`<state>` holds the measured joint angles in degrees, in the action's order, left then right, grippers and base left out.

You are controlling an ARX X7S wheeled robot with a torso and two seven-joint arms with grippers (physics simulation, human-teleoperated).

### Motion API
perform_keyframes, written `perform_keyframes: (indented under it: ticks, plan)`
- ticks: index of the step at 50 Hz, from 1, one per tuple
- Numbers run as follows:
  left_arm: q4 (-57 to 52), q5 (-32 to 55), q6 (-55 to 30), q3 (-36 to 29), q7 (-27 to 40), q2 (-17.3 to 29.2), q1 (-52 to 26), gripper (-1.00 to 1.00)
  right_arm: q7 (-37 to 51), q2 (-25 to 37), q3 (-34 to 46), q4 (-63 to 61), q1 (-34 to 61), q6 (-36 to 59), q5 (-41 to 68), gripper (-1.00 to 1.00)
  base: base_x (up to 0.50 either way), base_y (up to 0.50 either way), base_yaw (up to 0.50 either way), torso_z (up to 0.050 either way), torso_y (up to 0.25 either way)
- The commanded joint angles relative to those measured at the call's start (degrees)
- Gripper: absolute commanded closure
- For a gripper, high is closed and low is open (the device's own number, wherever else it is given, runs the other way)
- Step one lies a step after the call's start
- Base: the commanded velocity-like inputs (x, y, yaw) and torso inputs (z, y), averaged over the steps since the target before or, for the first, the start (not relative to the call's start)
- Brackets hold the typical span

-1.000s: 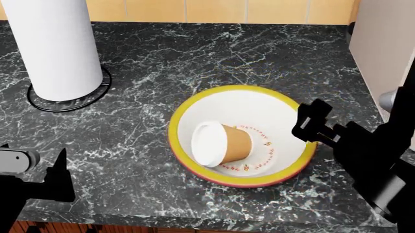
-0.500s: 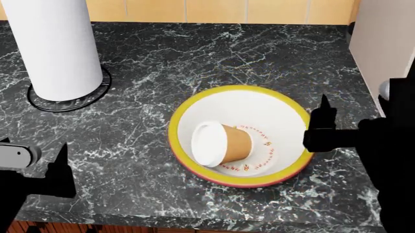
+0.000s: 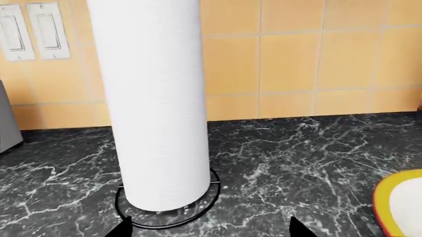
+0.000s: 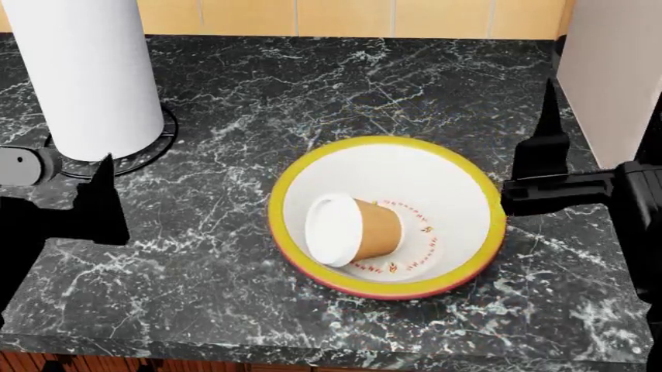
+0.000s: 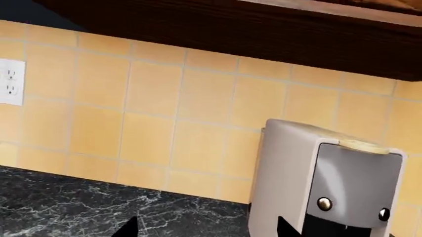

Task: Place the cup inside the bowl on the dining table and move the bowl to any counter.

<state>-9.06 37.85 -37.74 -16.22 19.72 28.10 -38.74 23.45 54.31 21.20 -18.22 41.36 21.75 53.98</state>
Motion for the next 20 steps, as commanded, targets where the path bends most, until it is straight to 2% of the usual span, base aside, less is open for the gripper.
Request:
perform_keyframes:
  ticks: [1, 14, 20]
  plan:
    - [-2.59, 2.63, -5.57, 0.43, 1.86, -0.56, -6.59, -1.00, 2.78, 3.10, -2.19, -6.45, 2.53, 2.25, 3.01, -1.00, 0.00, 0.00, 0.00, 0.000, 0.000]
    - [-3.17, 5.19, -9.47, 1.58, 2.41, -0.80, -13.54, -1.00, 3.20, 1.75, -1.18, -7.08, 12.21, 8.69, 5.86, -1.00, 0.00, 0.00, 0.00, 0.000, 0.000]
    - [-3.65, 3.67, -12.01, -0.95, 3.40, -1.35, -19.38, -1.00, 3.85, 0.12, -1.58, -6.34, 17.76, 10.92, 7.46, -1.00, 0.00, 0.00, 0.00, 0.000, 0.000]
